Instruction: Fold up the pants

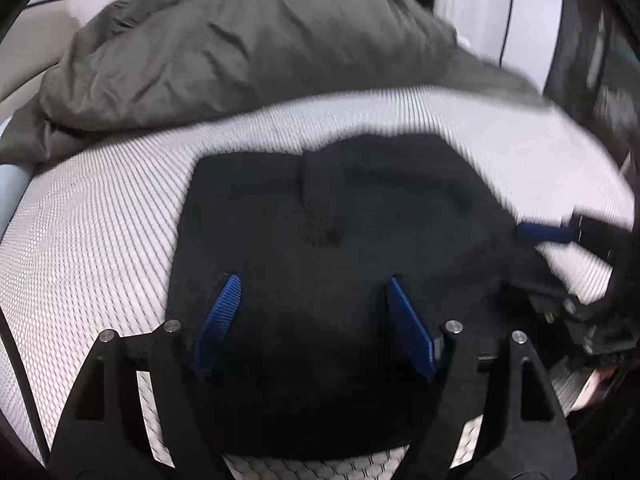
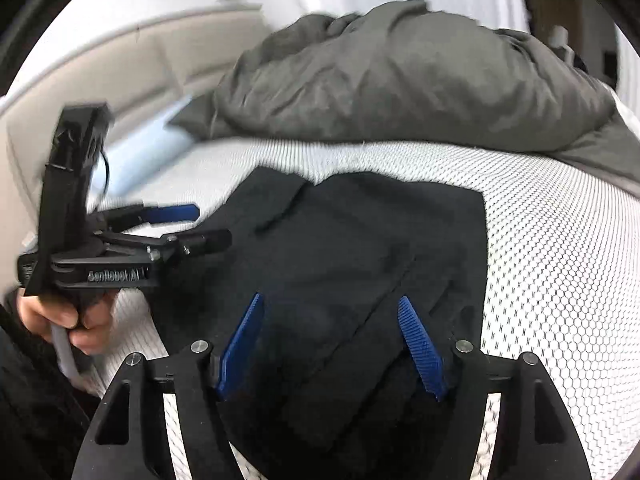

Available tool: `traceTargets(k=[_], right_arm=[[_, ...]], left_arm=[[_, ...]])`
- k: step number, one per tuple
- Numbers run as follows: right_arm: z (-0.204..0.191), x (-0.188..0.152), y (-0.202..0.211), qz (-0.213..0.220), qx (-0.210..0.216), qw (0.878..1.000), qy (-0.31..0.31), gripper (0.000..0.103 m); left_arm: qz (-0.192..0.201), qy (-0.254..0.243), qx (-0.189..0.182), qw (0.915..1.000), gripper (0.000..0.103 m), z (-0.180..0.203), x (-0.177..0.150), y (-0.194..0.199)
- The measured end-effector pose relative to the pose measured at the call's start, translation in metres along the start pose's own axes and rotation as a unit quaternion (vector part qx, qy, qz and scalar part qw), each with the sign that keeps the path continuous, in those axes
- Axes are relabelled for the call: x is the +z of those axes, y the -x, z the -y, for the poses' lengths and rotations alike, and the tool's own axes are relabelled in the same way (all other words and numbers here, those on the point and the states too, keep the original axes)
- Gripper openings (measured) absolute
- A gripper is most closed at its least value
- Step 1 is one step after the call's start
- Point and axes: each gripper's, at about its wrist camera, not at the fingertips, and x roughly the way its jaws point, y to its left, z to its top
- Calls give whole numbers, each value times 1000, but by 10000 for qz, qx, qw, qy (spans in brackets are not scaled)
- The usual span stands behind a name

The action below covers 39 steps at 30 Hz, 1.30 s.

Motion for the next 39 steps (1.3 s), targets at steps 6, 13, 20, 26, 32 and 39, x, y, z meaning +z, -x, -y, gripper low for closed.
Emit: traceTargets(k=[6,13,20,26,32,39], right_arm=[[11,-19,2,-404,-311,9986,-123,73],[24,-49,42,-309,-351,9969,-634,81],[19,-68,58,-288,-470,9955,-766,81],[14,-59,63,175,-54,9937,-1109,80],[19,-54,19,-296,-95,9898,-1388,66],[21,-59,30,-286,-257,9916,-1231,67]], left_arm=[[122,-29,-12,9999,75,2,-38,31],[-81,122,57,9999,83,-6,-71,42],[168,-21,40,9998,83,-2,-73,58],[-94,-387,372,9985,85,10,-75,39],[-144,-516,371,9979,87,13,-78,33],[-22,-342,-13,9994,87,2,-81,53]])
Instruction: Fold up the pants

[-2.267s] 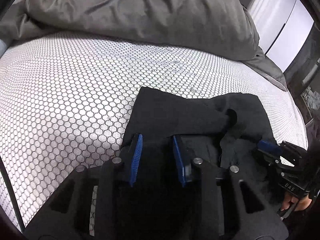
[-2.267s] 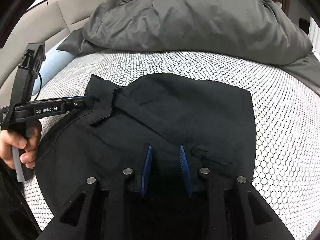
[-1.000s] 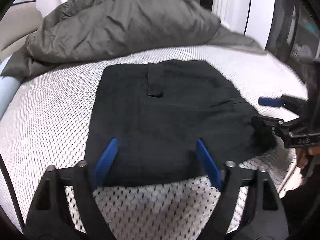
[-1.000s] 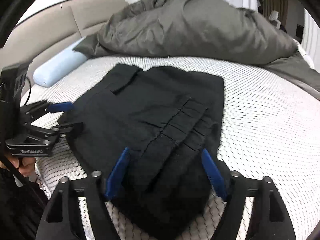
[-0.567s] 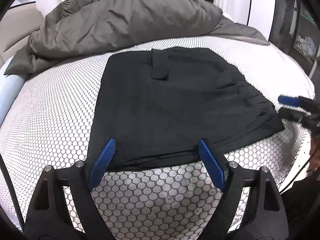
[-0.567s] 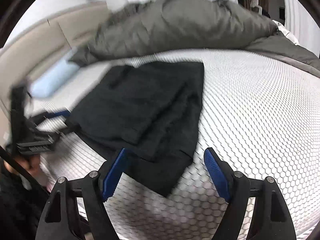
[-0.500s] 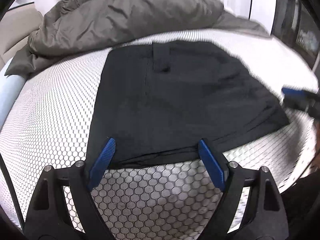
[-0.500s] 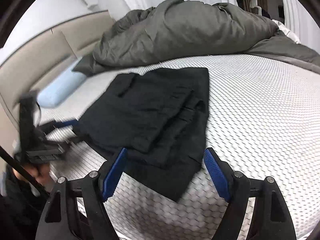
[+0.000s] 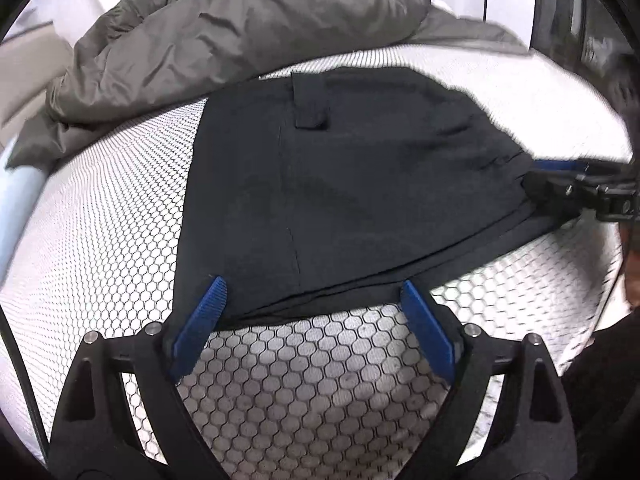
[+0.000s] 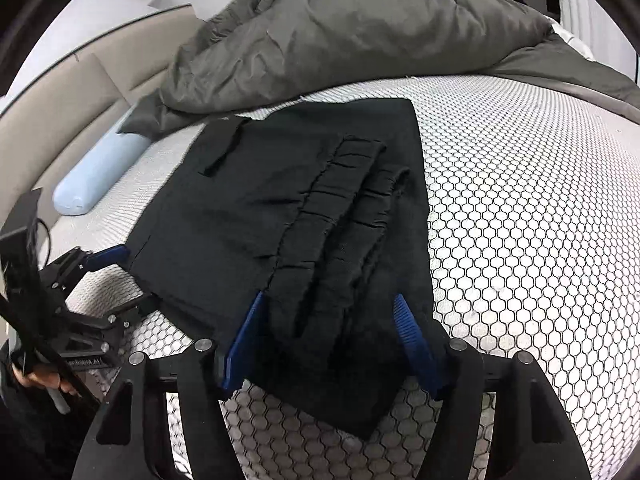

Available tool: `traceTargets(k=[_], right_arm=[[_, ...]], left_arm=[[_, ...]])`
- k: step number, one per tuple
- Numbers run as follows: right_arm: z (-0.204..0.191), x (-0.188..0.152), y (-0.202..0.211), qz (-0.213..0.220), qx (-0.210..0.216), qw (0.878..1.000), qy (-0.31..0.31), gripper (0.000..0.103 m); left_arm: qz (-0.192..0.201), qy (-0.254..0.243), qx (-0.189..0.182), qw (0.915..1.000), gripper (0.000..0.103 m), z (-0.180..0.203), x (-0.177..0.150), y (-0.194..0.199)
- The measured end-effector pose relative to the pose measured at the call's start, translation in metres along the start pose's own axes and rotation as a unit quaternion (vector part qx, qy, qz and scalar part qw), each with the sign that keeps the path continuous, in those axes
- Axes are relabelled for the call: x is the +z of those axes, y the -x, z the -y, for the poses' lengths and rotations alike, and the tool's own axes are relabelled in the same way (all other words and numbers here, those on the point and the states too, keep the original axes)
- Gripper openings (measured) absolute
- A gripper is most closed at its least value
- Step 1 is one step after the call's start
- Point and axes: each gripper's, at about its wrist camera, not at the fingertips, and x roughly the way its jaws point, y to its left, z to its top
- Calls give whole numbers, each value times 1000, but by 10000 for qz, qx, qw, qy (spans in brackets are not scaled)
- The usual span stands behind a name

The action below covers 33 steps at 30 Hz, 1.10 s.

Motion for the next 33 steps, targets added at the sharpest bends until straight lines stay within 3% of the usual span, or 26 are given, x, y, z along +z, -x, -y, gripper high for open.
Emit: traceTargets(k=[4,7,9,11,14,16,20,24,27,30,32,33], right_arm=[[18,-3,21,279,354,9987,-234,69],[47,-8,30,352,452,9956,-745,68],[68,-11,29,301,584,9910,-1169,57],[81,-11,22,232,777,9857,-1477,43],[86,-8,16,191,847,9841,-1551,29],[79,-5,8,31,969,9850,-1428,17],[59,-6,14,-53,503,9949,-874,14],[54,-12,33,34,481,9957,-797,14],[61,-20,31,-247,683,9922,-1015,31],[58,-19,22,-339,753,9913,-1021,33],[53,-18,16,-343,644,9930,-927,17],[48,-18,18,-328,591,9943,-822,13]], left_arm=[[419,908,-321,9945,88,-41,4,25],[249,1639,-123,9861,87,-77,3,15],[-263,2210,10,9749,79,-98,-3,-9],[-357,2504,-297,9670,74,-106,-6,-18],[-256,2467,-432,9678,58,-105,0,-20],[-276,2415,-406,9692,58,-102,1,-21],[-267,2329,-312,9716,58,-99,2,-20],[-270,2345,-332,9712,58,-96,-2,-18],[-264,2306,-272,9723,58,-94,-4,-14],[-250,2291,-235,9728,59,-94,-3,-15],[-243,2286,-218,9730,59,-93,-3,-16],[-231,2296,-215,9728,59,-93,-3,-15]])
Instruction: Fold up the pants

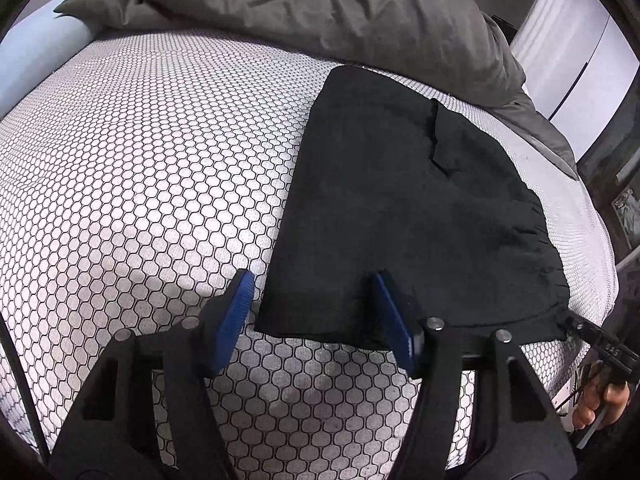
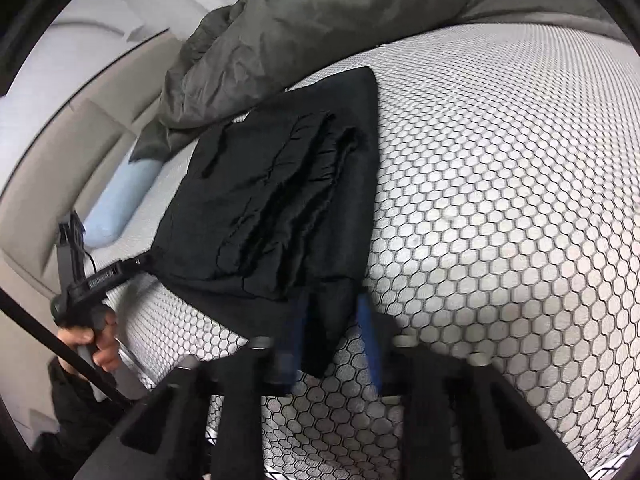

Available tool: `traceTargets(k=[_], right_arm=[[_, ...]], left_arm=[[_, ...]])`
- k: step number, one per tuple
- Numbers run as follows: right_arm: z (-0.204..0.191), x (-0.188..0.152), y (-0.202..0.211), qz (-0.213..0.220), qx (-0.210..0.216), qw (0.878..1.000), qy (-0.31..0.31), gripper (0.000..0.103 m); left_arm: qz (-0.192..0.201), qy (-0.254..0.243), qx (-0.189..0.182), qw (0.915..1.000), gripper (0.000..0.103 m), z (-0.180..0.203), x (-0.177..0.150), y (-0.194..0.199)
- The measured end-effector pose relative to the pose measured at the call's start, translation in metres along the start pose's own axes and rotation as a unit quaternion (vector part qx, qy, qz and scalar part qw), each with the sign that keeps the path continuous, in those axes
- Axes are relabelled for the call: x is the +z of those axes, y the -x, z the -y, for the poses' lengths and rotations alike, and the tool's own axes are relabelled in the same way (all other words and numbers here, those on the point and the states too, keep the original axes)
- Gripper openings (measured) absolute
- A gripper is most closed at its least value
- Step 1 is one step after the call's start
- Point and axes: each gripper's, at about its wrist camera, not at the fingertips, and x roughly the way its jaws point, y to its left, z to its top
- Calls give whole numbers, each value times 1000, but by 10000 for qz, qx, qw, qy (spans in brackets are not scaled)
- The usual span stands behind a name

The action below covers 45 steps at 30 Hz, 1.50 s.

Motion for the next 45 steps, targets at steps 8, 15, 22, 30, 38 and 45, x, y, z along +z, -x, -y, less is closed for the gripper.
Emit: traceTargets(k=[8,15,22,30,38,45], right_arm=[[-10,-21,15,32,58,9998,174,3],[1,-13,27,333,37,9994,-75,52],[4,24,0,565,168,9978,-300,81],[-10,78,-62,354,-65,9994,-4,50],[-7,107,-88,462,-37,9989,38,54],[-12,88,-69,663,-296,9972,193,92]], left_arm=[[9,-13,-26,10000,60,1,-1,1],[69,38,-76,9999,60,-2,-4,18],[199,58,284,9994,61,-7,17,14],[228,-83,487,9985,61,1,31,-7],[288,-117,621,9976,61,9,41,-12],[364,-185,753,9963,71,19,41,-5]])
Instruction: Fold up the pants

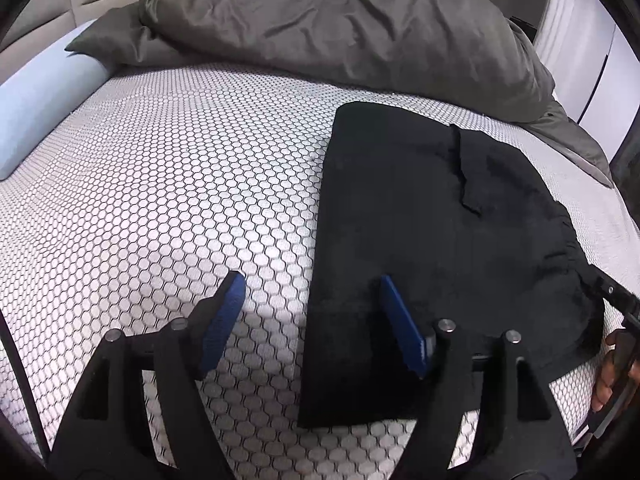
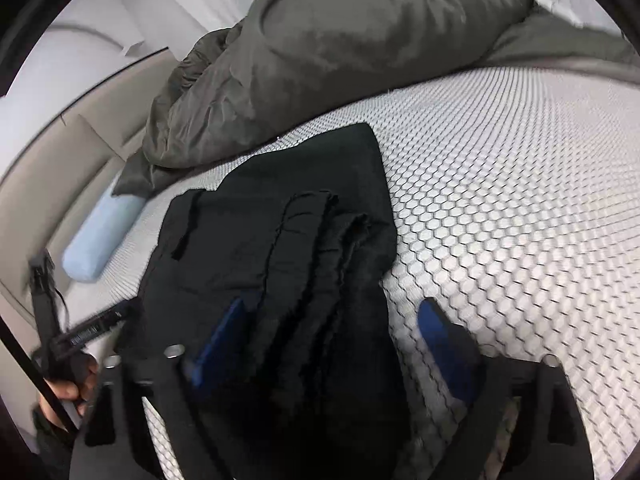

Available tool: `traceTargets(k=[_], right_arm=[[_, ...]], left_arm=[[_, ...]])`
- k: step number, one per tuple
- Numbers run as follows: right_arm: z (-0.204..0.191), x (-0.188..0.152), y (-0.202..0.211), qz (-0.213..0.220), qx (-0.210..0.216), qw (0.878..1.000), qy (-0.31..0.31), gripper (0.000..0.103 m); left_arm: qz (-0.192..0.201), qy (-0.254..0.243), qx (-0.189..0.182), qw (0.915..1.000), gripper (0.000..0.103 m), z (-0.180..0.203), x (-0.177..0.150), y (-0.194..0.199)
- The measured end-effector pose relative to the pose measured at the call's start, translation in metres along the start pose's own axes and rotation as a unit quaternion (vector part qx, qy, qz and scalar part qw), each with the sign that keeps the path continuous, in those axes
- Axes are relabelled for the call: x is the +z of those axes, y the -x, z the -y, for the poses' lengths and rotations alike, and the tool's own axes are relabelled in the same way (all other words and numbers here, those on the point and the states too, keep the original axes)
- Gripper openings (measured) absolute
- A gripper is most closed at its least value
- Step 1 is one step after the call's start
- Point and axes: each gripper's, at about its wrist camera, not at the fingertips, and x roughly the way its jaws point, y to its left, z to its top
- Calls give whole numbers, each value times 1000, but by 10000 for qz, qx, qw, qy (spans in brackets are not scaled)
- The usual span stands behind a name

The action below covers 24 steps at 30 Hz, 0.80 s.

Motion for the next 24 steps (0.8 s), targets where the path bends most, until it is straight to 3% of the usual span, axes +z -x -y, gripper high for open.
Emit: traceTargets(k=[2,4,7,9,12,19,24], right_arm=[[-8,-9,14,116,-146,9995,271,94],[-17,-15,28,301,-232,9983,450,102],[-31,-27,58,757,-232,9940,755,103],[-35,-35,73,956,-154,9918,835,103],[-37,-48,89,1122,9,9903,821,103],[-52,-86,132,1726,34,9792,1068,103],[-60,-97,139,1871,-53,9741,1268,103]], left_arm=[[87,-38,-62,9999,82,-1,-7,10],[358,-165,-170,9991,84,2,-16,27],[892,-440,-196,9948,103,10,-31,58],[1269,-490,-246,9904,102,14,-39,78],[1528,-598,-377,9857,102,17,-47,94],[1634,-402,-471,9846,102,13,-61,109],[1778,-525,-469,9816,102,15,-74,126]])
